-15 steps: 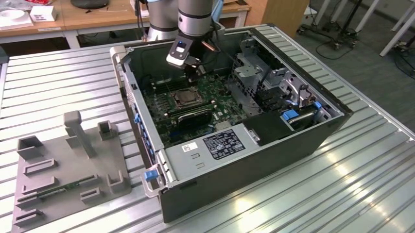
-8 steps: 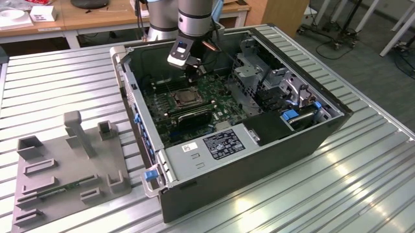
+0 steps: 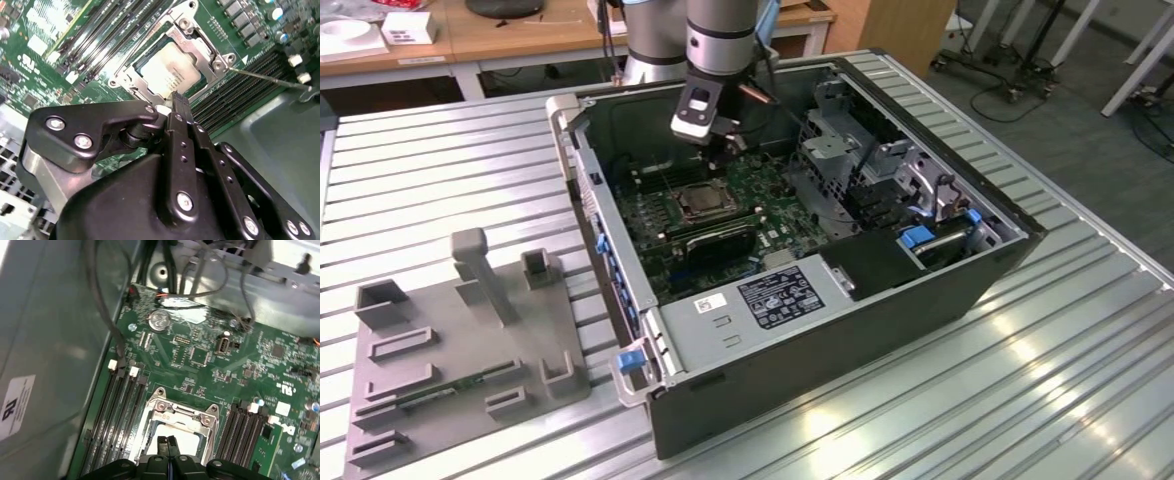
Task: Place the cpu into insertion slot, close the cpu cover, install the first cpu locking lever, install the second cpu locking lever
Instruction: 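Close the cpu cover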
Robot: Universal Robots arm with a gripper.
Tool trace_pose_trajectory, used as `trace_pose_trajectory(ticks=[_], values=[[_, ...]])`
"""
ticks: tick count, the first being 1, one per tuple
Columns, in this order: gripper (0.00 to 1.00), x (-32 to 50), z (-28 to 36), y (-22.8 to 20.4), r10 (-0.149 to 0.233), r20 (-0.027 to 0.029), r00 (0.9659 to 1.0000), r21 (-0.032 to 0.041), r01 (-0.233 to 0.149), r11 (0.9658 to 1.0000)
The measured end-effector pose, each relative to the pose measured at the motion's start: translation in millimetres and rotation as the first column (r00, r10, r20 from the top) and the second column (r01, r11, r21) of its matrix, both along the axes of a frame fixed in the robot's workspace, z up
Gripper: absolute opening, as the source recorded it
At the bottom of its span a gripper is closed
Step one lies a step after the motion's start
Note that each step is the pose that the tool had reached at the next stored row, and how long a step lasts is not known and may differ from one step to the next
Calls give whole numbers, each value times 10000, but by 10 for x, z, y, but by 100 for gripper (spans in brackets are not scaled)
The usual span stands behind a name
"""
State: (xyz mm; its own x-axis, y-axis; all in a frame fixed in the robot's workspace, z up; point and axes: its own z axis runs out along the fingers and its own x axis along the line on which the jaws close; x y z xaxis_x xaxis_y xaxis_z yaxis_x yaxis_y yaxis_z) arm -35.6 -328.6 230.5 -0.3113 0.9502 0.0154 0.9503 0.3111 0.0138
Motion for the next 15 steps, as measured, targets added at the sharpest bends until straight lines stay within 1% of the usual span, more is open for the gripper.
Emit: trace_pose_trajectory(ticks=[2, 4, 6, 8, 10, 12, 15], values=[[10, 0, -1, 0, 360, 0, 9994, 0, -360, 9994], [10, 0, -3, 0, 720, 0, 9974, 0, -720, 9974], [10, 0, -4, 0, 1088, 0, 9941, 0, -1088, 9941], [10, 0, -5, 0, 1445, 0, 9895, -1, -1445, 9895], [10, 0, -6, 0, 1805, 0, 9836, 0, -1805, 9836], [10, 0, -7, 0, 2157, 0, 9765, 0, -2157, 9765], [10, 0, -9, 0, 2692, 0, 9631, 0, -2692, 9631]])
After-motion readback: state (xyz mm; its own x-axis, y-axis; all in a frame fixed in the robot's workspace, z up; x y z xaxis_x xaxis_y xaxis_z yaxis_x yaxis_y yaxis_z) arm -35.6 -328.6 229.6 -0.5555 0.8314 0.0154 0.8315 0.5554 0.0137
